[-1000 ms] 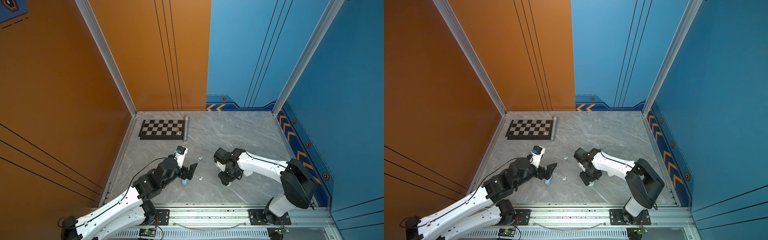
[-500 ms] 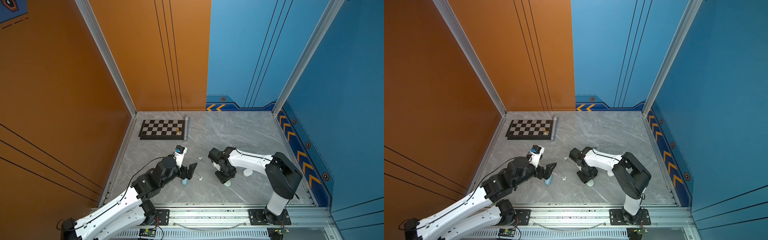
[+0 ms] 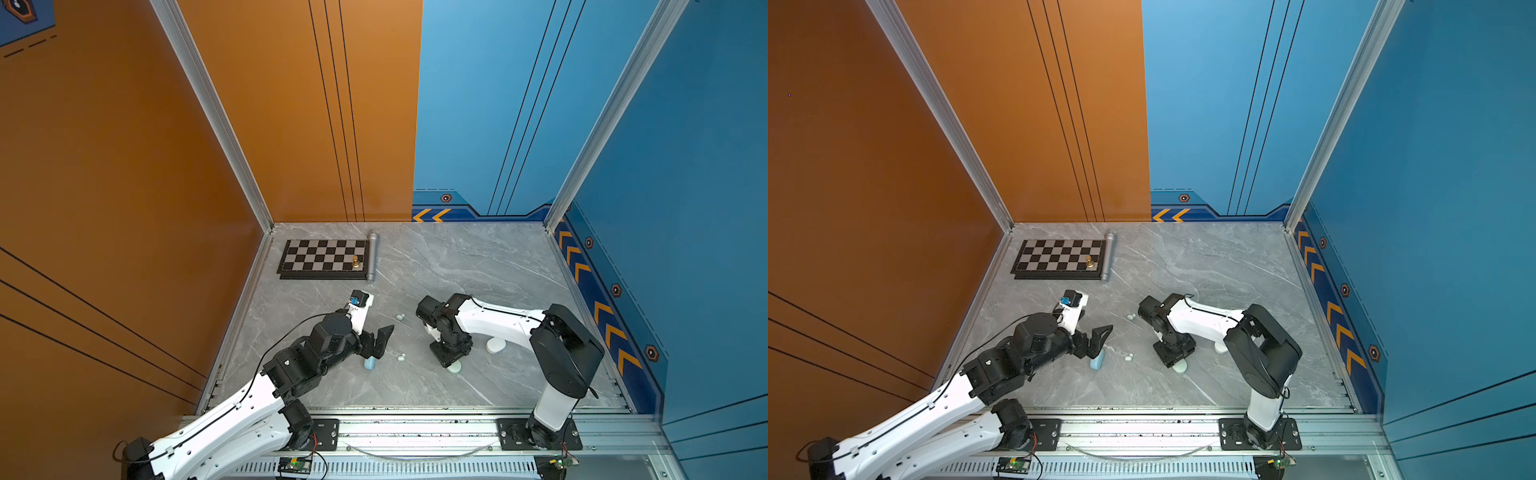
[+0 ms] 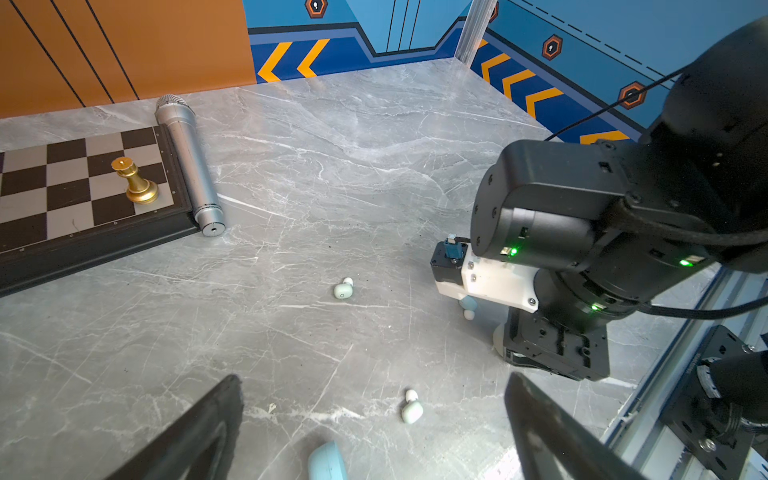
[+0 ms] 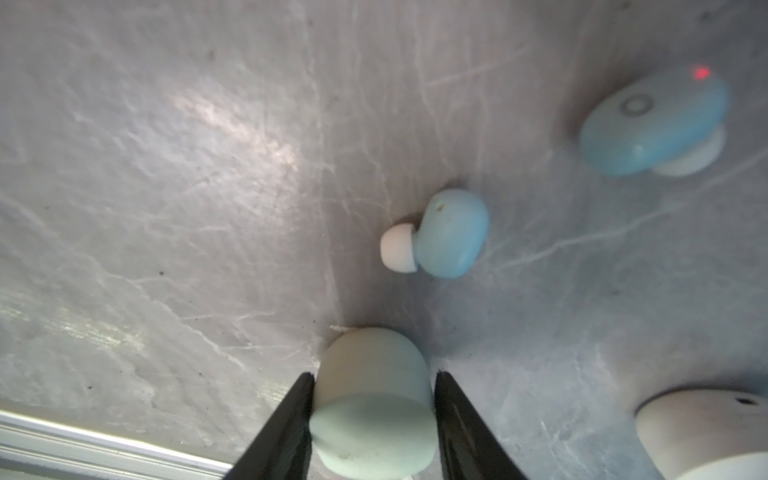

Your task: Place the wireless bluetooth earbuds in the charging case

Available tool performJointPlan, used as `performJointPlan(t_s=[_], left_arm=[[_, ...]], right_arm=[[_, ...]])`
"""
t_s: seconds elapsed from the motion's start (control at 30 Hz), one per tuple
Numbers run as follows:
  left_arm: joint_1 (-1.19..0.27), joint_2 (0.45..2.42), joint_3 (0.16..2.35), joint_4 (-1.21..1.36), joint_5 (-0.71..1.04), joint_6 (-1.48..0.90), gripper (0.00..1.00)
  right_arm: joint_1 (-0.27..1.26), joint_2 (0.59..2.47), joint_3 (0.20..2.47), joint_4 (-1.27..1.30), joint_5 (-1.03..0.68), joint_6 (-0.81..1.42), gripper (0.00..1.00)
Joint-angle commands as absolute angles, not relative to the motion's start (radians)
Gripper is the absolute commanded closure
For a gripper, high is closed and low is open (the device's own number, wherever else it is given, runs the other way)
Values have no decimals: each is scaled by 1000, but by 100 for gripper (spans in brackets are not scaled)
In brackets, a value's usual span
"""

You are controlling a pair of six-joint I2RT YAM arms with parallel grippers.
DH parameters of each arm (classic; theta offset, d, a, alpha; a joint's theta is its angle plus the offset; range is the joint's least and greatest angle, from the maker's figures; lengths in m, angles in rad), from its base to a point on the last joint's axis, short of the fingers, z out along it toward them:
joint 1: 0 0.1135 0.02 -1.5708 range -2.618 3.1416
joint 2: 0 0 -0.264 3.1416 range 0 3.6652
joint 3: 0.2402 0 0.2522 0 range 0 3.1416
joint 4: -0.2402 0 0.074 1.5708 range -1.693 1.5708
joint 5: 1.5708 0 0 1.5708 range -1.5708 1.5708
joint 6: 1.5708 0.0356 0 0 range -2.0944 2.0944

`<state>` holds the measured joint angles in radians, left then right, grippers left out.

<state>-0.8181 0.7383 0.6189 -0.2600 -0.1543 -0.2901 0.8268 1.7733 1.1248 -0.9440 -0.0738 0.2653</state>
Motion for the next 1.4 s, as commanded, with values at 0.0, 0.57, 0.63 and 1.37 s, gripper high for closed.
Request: performJointPlan(t_s=[0.0,0.57,0.63,1.37], left_arm=[[-807,729,638,-268,-127,-304,2],[-826,794,622,67,-91,-311,2],[-852,824,614,156,-103,-288,2],[-981,1347,867,621,-139,-232,6]], right_arm=[[837,1777,1136,-985,-78,284,60],[510,1383,1270,-689,-428,827,70],[473,1329,1248,-607,-463,925,70],[378,1120,1063,-300,-633,1242,71]])
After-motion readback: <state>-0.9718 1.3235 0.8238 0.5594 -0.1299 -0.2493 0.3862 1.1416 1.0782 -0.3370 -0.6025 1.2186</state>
